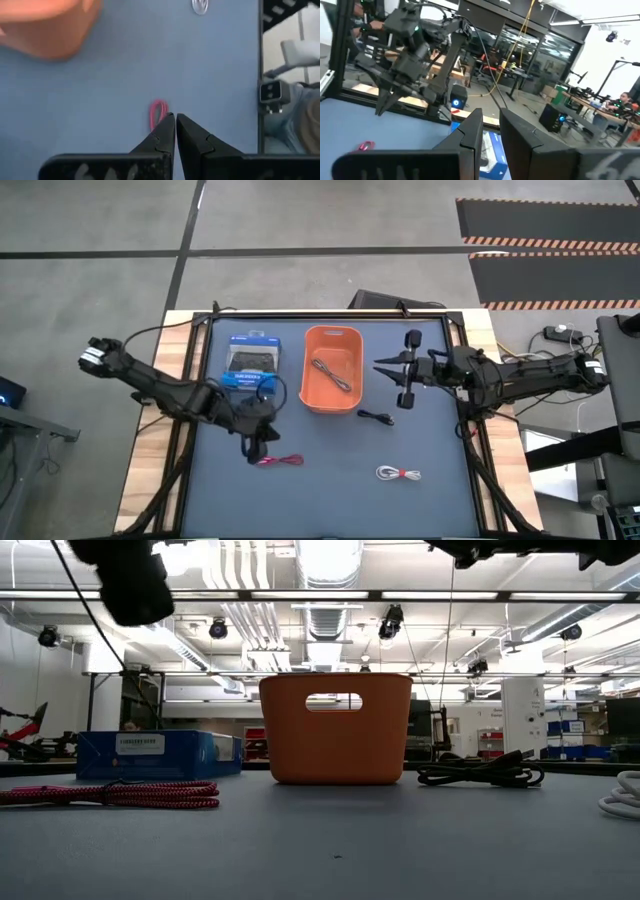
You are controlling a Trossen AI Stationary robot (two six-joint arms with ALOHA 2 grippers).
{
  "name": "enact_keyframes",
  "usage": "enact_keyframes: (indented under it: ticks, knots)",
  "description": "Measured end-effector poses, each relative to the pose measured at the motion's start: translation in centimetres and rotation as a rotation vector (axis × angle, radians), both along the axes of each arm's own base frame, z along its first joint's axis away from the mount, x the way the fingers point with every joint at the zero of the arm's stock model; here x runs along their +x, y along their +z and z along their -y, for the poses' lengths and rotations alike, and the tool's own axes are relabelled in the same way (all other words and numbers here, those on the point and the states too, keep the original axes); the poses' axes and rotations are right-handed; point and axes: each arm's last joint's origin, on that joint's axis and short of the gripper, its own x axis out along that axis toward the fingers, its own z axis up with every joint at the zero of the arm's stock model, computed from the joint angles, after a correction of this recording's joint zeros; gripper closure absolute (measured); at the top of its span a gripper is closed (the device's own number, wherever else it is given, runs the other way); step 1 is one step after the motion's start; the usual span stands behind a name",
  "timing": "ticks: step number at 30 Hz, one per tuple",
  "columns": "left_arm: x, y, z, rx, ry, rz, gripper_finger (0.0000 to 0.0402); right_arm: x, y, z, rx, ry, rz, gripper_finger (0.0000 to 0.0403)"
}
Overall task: Pick and place USB-C Cables
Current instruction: Put the red charger cable into the orange bin
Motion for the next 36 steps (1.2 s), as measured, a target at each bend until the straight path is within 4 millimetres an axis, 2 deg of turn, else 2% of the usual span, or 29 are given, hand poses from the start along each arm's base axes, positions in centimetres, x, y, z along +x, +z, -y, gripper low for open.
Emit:
enact_keyframes:
  ticks: [8,14,19,26,30,36]
  knots:
    - [1.4,-3.2,2.2,0.025,-0.042,-0.132,0.0400,-0.6,0.2,0.0,-0.057,-0.001,0.012,0.0347]
    - [2.3,-5.5,3.0,0.039,-0.065,-0.206,0.0400,-2.1,0.0,0.0,-0.070,-0.008,0.041,0.0347]
    - [3.4,-6.9,3.8,0.055,-0.091,-0.211,0.0400,-3.8,-0.1,0.4,-0.057,-0.033,0.091,0.0347]
    - [3.7,-8.5,4.1,0.074,-0.106,-0.257,0.0395,-4.7,-0.6,0.3,-0.057,-0.034,0.109,0.0347]
    - [3.8,-9.4,4.2,0.080,-0.109,-0.288,0.0356,-4.9,-0.4,0.3,-0.039,-0.031,0.120,0.0347]
    - [3.5,-10.0,4.1,0.106,-0.109,-0.301,0.0265,-4.8,-0.7,0.4,-0.033,-0.044,0.097,0.0347]
